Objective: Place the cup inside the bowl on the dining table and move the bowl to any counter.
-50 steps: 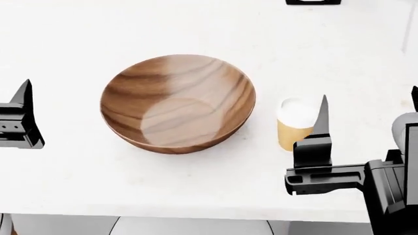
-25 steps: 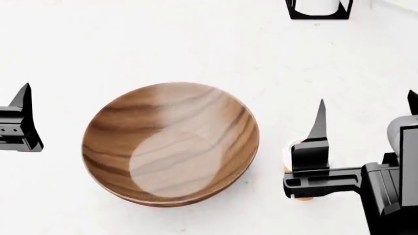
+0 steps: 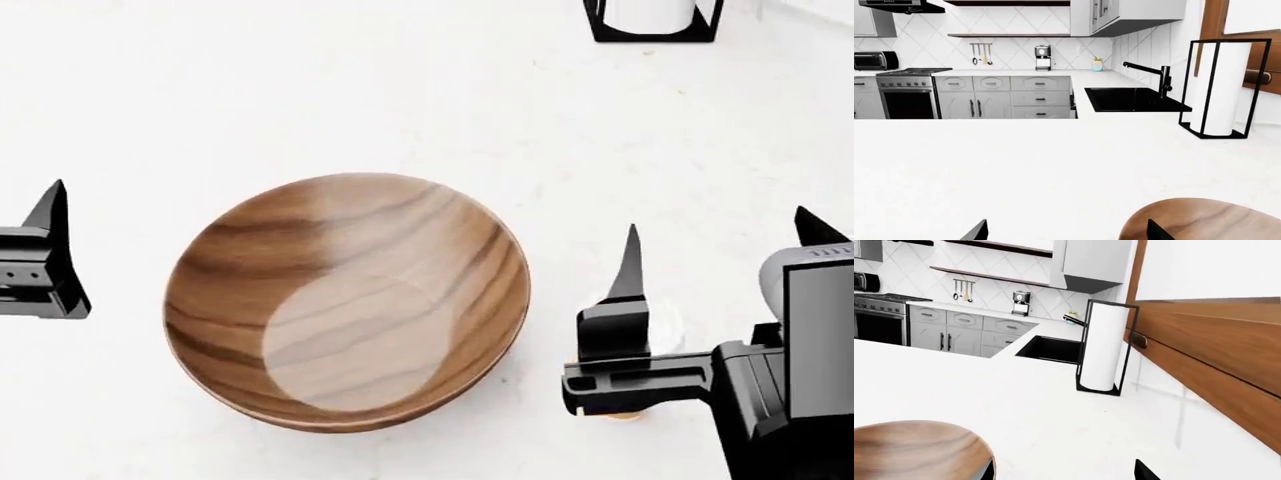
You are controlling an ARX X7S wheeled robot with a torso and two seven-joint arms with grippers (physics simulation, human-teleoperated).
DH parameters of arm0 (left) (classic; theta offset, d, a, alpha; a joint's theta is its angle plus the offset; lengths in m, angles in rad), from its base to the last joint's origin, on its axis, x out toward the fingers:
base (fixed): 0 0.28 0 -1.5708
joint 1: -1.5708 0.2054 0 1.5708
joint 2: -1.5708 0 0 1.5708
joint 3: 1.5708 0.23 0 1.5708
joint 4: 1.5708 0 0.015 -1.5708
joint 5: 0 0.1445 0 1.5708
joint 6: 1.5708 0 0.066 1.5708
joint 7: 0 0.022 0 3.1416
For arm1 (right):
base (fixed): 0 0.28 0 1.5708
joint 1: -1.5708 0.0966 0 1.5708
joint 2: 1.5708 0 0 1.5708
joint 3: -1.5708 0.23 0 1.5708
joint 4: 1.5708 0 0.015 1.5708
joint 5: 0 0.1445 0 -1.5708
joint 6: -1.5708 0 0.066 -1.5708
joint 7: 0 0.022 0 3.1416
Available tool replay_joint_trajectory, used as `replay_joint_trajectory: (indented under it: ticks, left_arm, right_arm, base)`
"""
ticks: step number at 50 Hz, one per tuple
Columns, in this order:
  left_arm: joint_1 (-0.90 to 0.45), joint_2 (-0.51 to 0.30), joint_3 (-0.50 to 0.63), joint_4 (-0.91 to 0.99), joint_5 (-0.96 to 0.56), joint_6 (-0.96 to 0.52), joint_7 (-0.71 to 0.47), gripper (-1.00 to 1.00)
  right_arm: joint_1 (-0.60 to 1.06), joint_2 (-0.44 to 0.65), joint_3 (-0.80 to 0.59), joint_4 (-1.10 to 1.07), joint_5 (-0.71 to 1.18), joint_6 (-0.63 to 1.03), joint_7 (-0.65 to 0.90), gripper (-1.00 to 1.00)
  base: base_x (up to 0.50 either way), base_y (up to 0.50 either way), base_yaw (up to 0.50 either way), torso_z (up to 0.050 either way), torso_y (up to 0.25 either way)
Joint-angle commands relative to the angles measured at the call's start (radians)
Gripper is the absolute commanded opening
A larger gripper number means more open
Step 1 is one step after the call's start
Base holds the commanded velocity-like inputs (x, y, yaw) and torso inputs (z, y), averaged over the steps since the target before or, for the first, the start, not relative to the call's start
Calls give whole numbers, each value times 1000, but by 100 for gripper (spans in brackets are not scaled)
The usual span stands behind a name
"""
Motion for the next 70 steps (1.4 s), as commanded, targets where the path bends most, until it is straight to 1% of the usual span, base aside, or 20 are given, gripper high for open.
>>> replay_joint_trajectory:
  ticks: [1, 11, 20, 26, 32, 39, 47, 60, 70]
  left_arm:
    - [11, -2, -2, -8, -1, 17, -2, 100]
    - [14, -5, 1, -12, -3, 20, -8, 100]
    - [9, -7, 1, -8, -9, 12, -14, 100]
    - [-2, -12, -2, -7, -14, 3, -16, 100]
    - [20, -13, 6, -15, -10, 24, -17, 100]
    - [20, -15, 12, -15, -11, 24, -23, 100]
    - [23, -20, 11, -14, -17, 23, -23, 100]
    - [29, -26, 11, -26, -20, 37, -24, 100]
    - [32, -24, 20, -31, -20, 44, -32, 100]
  right_arm:
    - [-69, -5, -62, 73, -60, -99, -56, 100]
    - [-154, -10, -107, 156, -115, -182, -112, 100]
    - [-194, -2, -116, 198, -148, -207, -114, 100]
    - [-172, 12, -165, 275, -179, -224, -145, 100]
    - [-169, 7, -191, 307, -192, -244, -162, 100]
    - [-163, 8, -196, 316, -193, -252, -168, 100]
    - [-178, -1, -209, 383, -220, -313, -202, 100]
    - [-108, -15, -286, 521, -266, -369, -264, 100]
    - [-77, -23, -320, 596, -297, -402, -287, 100]
  base:
    - [0, 0, 0, 0, 0]
    - [0, 0, 0, 0, 0]
    - [0, 0, 0, 0, 0]
    - [0, 0, 0, 0, 0]
    - [0, 0, 0, 0, 0]
    - [0, 0, 0, 0, 0]
    - [0, 0, 0, 0, 0]
    - [0, 0, 0, 0, 0]
    - [0, 0, 0, 0, 0]
